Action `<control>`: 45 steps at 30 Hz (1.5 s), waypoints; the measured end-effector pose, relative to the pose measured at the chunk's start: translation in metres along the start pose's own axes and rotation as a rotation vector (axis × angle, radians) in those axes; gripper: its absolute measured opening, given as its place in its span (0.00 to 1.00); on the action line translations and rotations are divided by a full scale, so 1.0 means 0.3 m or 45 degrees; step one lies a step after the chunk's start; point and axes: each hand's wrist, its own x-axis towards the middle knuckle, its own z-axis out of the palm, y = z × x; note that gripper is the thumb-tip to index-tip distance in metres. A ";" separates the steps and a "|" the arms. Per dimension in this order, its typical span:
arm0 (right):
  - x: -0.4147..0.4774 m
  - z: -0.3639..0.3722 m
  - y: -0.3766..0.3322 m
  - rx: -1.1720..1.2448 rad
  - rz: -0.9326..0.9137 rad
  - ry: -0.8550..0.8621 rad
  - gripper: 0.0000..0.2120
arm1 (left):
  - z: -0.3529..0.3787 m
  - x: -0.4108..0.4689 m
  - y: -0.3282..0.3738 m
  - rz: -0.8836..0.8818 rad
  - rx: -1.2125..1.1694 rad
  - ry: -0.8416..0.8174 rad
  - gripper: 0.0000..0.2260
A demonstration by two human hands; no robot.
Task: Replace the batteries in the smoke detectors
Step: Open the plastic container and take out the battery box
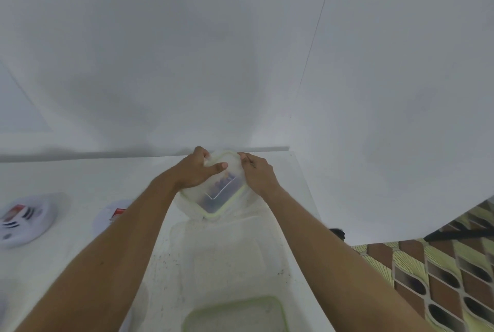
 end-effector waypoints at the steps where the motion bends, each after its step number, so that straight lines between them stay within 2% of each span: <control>1: -0.004 -0.002 -0.003 -0.005 0.007 0.003 0.20 | 0.006 -0.004 -0.002 0.042 0.041 0.081 0.31; 5: -0.010 -0.002 -0.010 -0.007 0.057 0.011 0.19 | 0.026 -0.037 -0.010 0.131 0.258 0.375 0.30; 8: -0.019 -0.010 -0.009 0.004 0.134 0.045 0.19 | 0.032 -0.073 -0.021 0.095 0.440 0.419 0.30; 14: -0.068 -0.029 0.018 0.141 0.267 0.150 0.25 | 0.017 -0.150 -0.066 -0.178 0.196 0.348 0.42; 16: -0.093 -0.030 0.019 0.259 0.332 0.154 0.25 | 0.015 -0.177 -0.066 -0.269 0.110 0.336 0.42; 20: -0.122 -0.024 0.043 0.523 0.445 0.170 0.22 | 0.019 -0.213 -0.053 -0.270 -0.029 0.426 0.31; 23: -0.133 -0.028 0.059 0.688 0.488 0.137 0.17 | 0.036 -0.214 -0.062 -0.225 -0.069 0.513 0.36; 28: -0.152 -0.059 0.048 0.410 0.339 0.249 0.14 | 0.054 -0.201 -0.081 -0.172 -0.016 0.594 0.35; 31: -0.166 -0.080 0.021 0.382 0.292 0.295 0.11 | 0.057 -0.197 -0.081 -0.122 -0.056 0.695 0.27; 34: -0.197 -0.102 -0.012 0.424 0.170 0.393 0.07 | 0.065 -0.229 -0.058 0.018 -0.122 0.893 0.17; 37: -0.241 -0.109 -0.027 0.498 0.006 0.505 0.08 | 0.070 -0.311 -0.023 0.153 -0.188 1.096 0.14; 40: -0.297 -0.122 -0.051 0.621 -0.084 0.542 0.06 | 0.080 -0.400 0.003 0.229 -0.360 1.181 0.11; 43: -0.363 -0.139 -0.071 0.923 -0.039 0.447 0.13 | 0.110 -0.494 0.026 0.229 -0.550 1.227 0.05; 45: -0.419 -0.141 -0.071 0.951 -0.044 0.382 0.19 | 0.128 -0.562 0.043 0.223 -0.631 1.244 0.05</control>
